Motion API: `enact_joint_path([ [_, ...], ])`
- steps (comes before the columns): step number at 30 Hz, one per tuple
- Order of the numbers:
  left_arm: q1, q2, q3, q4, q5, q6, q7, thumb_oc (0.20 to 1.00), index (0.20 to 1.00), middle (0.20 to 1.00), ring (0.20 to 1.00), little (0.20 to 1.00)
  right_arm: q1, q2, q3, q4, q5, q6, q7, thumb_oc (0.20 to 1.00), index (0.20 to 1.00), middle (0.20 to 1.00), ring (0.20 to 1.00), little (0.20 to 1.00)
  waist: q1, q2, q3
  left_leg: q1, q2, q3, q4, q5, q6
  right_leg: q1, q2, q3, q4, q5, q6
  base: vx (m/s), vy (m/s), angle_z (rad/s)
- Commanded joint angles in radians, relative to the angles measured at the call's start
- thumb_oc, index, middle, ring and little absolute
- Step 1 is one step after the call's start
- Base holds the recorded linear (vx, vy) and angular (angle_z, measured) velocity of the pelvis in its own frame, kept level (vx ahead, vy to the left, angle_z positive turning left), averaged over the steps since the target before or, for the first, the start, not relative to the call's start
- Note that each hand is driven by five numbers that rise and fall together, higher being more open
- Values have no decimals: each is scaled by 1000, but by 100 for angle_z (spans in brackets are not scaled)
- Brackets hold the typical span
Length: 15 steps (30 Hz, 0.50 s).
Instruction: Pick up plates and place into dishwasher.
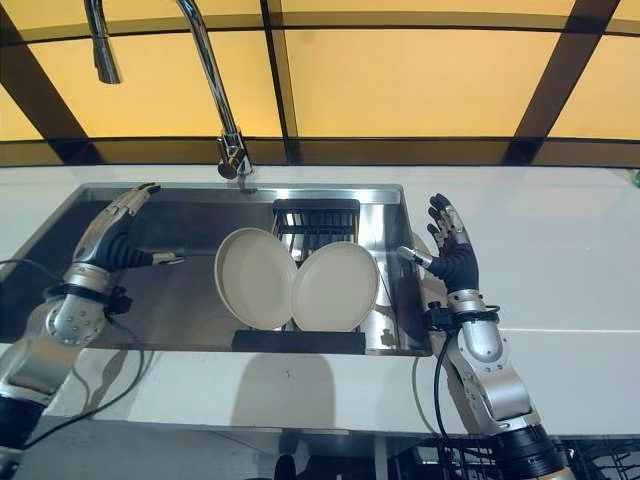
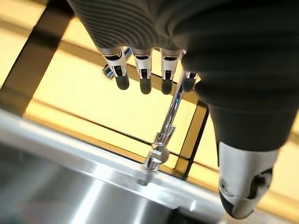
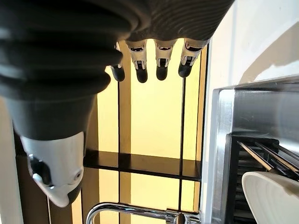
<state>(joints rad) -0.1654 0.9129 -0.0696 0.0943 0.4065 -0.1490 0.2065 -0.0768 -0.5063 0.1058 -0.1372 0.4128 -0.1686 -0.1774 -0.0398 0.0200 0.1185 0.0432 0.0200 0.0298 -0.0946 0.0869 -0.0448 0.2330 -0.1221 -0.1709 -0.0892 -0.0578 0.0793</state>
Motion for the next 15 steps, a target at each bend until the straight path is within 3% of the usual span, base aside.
enact_joint_path([
  [1,-81,54,-37,60,122,-65,41,1000,1000,1000,1000,1000,-67,-73,-20,-5,32,-33,16,1000,1000,1000,1000,1000,3,30,-68,53,90,65,45,-96,-59,-136,-66,47,56,54,72,52,47,-3],
  [11,-107,163,-129,90,331,-163,227,1000,1000,1000,1000,1000,-63,-104,-10,15,53,-38,18,1000,1000,1000,1000,1000,-14,29,-66,58,81,83,38,-98,-54,-145,-74,58,54,66,83,62,36,-4],
  [15,-131,183,-181,98,436,-224,347,1000,1000,1000,1000,1000,-60,-106,1,25,54,-43,12,1000,1000,1000,1000,1000,-23,27,-66,62,77,92,33,-102,-50,-149,-77,64,53,69,88,71,30,-4],
])
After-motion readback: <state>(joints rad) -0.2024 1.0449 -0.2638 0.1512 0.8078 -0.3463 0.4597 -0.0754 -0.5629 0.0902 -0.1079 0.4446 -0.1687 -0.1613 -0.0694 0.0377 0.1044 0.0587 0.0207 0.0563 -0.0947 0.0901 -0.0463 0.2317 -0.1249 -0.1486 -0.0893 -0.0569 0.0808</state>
